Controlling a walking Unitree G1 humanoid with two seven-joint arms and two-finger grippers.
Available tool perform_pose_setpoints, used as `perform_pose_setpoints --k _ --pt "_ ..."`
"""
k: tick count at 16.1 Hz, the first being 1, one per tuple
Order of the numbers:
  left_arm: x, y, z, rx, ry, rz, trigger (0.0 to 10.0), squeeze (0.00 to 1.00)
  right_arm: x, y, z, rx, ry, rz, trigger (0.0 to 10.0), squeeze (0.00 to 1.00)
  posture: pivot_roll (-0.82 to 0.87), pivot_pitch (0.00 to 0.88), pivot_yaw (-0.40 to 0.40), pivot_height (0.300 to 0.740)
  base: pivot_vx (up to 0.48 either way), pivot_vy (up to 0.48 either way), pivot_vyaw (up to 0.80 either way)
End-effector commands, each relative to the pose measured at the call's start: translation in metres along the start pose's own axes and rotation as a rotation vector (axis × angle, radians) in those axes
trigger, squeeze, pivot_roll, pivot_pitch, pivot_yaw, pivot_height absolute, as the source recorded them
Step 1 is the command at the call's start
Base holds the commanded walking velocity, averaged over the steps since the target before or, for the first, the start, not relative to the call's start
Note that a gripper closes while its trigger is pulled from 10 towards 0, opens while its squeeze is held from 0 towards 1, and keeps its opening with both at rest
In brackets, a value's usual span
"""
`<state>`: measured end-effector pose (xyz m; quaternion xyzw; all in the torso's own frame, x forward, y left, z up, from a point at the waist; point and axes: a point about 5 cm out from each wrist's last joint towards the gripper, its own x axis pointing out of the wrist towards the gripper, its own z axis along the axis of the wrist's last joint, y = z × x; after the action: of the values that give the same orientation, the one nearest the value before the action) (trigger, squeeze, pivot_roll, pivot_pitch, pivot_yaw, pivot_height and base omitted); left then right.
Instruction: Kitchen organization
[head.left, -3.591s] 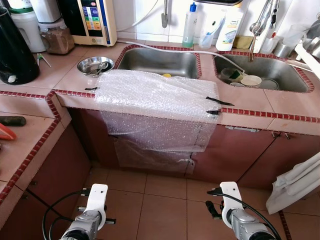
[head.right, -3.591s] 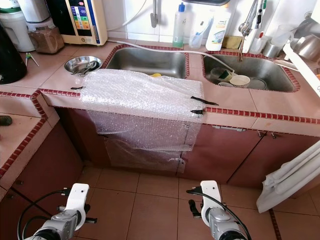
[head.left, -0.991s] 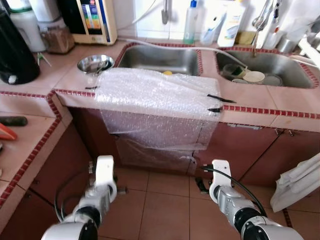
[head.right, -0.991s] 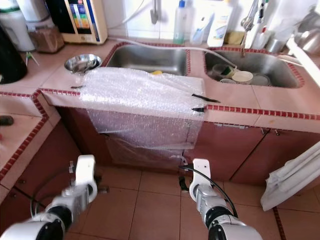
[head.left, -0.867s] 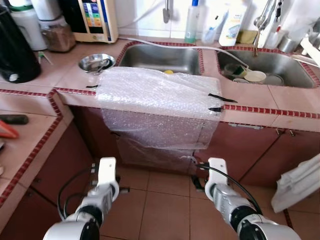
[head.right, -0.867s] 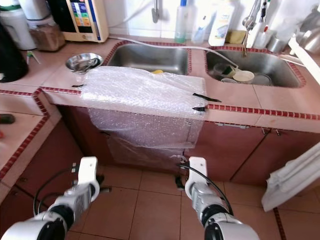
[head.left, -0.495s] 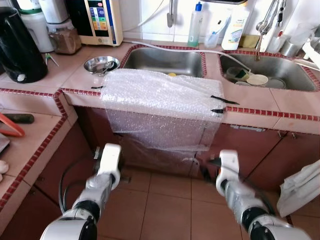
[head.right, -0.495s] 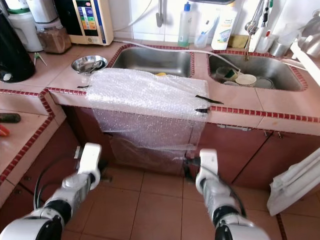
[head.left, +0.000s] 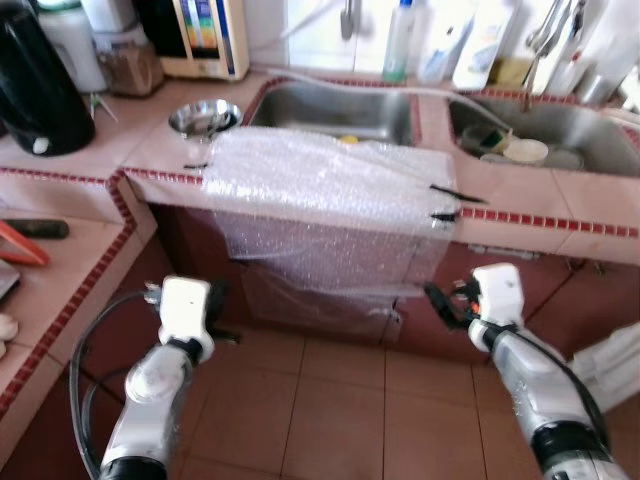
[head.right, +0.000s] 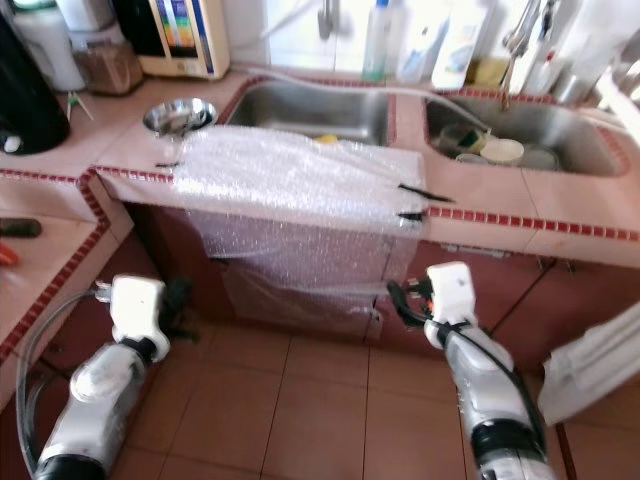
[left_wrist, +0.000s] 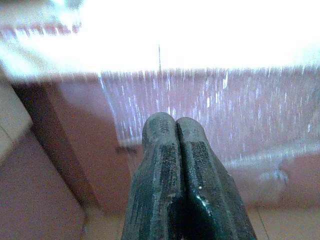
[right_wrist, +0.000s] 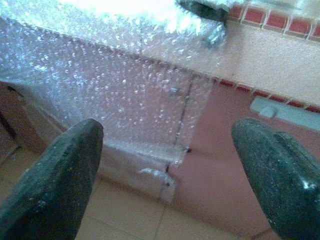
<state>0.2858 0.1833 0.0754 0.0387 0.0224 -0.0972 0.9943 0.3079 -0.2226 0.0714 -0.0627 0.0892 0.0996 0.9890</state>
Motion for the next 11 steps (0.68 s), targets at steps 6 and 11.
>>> perform_pose_setpoints --k 6,11 --pt "-0.031 -0.015 0.053 -0.034 -0.147 0.050 10.0 0.00 -0.029 0.011 0.057 0.130 -0.264 -0.266 10.0 0.00 -0.04 0.083 0.015 0.740 0.000 0.000 0.00" --pt "-0.032 -0.004 0.060 -0.037 -0.091 0.155 10.0 0.00 -0.045 0.019 0.077 0.065 -0.281 -0.209 10.0 0.00 -0.08 0.067 0.014 0.740 0.000 0.000 0.00"
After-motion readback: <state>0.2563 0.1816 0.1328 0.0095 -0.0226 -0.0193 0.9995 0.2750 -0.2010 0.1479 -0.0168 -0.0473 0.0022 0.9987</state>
